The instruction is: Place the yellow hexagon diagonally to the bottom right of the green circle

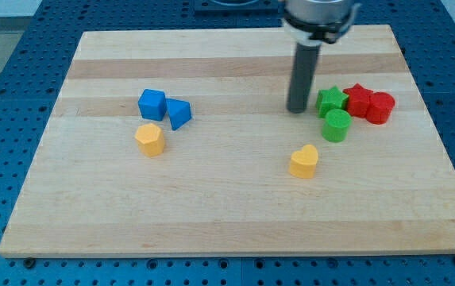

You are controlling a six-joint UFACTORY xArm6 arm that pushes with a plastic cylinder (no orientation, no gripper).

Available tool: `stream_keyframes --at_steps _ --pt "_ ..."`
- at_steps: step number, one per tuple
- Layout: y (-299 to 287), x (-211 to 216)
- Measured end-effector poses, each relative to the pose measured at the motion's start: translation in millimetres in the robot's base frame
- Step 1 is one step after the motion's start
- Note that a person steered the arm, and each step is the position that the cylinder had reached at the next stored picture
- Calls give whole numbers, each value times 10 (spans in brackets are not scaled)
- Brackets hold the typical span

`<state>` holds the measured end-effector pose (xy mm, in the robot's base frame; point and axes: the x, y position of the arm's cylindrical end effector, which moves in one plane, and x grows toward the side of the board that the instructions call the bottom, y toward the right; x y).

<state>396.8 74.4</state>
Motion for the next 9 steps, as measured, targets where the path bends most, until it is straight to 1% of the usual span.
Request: stream_keyframes --at_steps 1,2,3,4,6,7,8,9 --pt "-319 0" --pt "-321 0" --pt "-319 112" --pt "60 429" --pt "424 1113" --pt "766 1244" --pt "657 1592" --pt "333 1238"
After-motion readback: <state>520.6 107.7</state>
